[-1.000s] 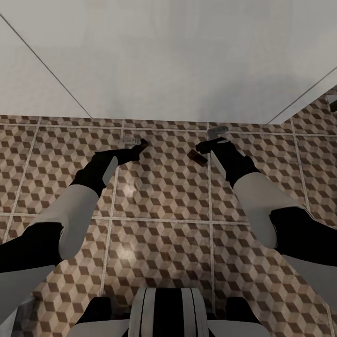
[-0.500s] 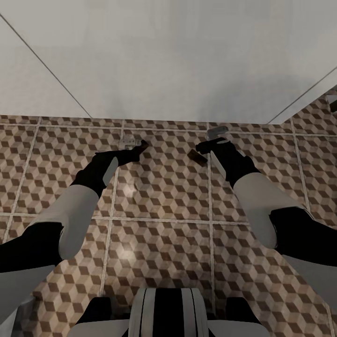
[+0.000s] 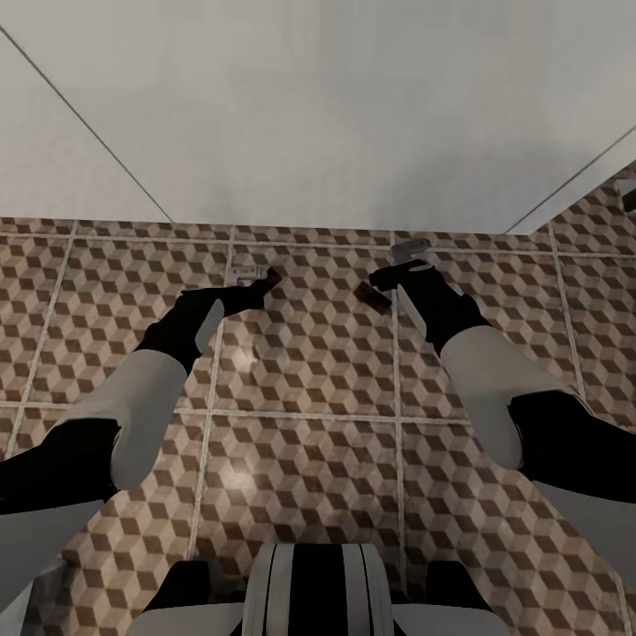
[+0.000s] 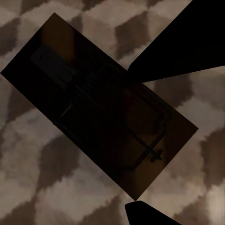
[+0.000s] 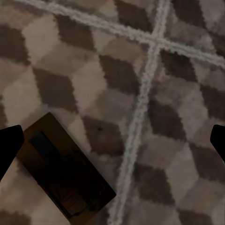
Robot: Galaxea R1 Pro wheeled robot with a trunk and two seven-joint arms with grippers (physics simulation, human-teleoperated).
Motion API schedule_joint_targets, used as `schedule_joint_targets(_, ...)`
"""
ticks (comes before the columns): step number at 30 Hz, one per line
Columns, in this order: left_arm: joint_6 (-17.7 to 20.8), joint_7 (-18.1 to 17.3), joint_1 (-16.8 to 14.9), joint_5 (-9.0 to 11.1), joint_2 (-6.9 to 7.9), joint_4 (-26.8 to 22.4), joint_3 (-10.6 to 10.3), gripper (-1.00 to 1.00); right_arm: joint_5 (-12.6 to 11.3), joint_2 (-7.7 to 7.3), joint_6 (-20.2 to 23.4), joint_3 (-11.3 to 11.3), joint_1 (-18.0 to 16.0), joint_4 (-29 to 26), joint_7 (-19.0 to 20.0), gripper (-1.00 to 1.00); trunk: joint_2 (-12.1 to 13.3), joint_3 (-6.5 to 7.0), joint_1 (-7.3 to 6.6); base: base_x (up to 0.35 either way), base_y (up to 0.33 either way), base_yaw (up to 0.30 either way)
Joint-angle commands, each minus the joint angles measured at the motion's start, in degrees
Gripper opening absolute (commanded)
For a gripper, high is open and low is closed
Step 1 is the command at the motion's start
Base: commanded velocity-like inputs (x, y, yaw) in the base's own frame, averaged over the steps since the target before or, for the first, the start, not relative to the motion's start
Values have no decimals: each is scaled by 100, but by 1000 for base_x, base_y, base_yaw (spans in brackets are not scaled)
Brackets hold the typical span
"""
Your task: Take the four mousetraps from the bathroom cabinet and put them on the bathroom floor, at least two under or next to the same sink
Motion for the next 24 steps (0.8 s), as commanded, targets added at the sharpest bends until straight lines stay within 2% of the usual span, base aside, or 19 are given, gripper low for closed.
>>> schedule_joint_targets(1, 38, -29, -1, 18, -2, -7, 13, -100, 42, -2, 41, 24, -1, -9, -12, 100, -1, -3, -1, 0, 0, 0)
schedule_joint_targets(24, 38, -29, 0, 17, -2, -21, 11, -100, 42, -2, 41, 24, 0, -7, -12, 100, -1, -3, -1, 0, 0, 0)
